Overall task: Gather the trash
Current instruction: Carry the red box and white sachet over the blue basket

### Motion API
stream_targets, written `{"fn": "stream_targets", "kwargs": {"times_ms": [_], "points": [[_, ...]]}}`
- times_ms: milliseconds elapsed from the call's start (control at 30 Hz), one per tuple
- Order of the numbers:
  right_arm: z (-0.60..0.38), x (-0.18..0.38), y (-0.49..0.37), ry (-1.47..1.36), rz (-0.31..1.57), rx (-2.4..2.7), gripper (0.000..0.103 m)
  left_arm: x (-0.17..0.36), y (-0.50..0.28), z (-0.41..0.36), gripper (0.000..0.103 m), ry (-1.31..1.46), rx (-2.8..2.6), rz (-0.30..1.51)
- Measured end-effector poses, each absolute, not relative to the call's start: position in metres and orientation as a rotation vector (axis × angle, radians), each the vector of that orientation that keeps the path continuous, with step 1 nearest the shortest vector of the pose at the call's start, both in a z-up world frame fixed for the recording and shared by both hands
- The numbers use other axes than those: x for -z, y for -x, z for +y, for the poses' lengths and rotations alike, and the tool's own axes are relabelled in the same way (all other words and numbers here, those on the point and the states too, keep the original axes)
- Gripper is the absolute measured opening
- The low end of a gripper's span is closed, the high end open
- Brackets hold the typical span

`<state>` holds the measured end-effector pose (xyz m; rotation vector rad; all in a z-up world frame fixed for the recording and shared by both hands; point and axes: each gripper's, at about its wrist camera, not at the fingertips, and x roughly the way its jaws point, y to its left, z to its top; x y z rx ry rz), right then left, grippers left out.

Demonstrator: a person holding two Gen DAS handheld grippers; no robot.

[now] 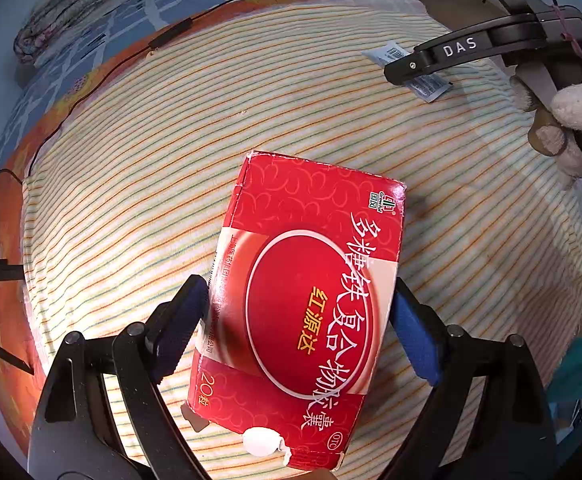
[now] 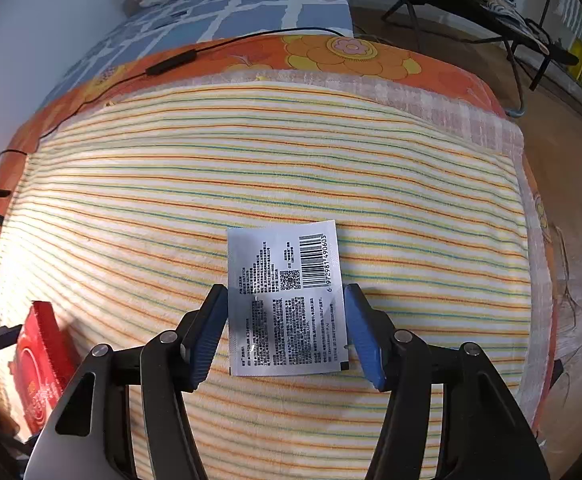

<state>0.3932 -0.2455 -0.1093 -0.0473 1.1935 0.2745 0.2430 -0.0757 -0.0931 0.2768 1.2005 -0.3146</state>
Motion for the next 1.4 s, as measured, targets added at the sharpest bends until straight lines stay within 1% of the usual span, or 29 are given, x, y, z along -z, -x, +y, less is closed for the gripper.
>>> {"fn": "stream_targets", "kwargs": {"times_ms": [300,533,933,1133,1400], "points": [[-0.247,0.092,-0.367,0.050,1.163,-0.296,0.056,0.078,-0.231,-0.068,0.091,-0.262,0.286,1.178],[-0.239,0.059,-0.319,0.101,1.113,-0.337,0.056,0.060,-0.203,-0.065,0.091,-0.247,0.272,1.161],[-0.235,0.020,-0.214,0.092,1.080,-0.453,0.056,0.033,-0.109,-0.070,0.091,-0.249,0.297,1.141],[-0.231,0.014,-0.153,0.089,1.082,-0.519,0.056,0.034,-0.058,-0.072,0.091,-0.222,0.324,1.157],[-0.221,0.026,-0.084,0.091,1.107,-0.596,0.056,0.054,0.003,-0.082,0.091,-0.216,0.358,1.197]]}}
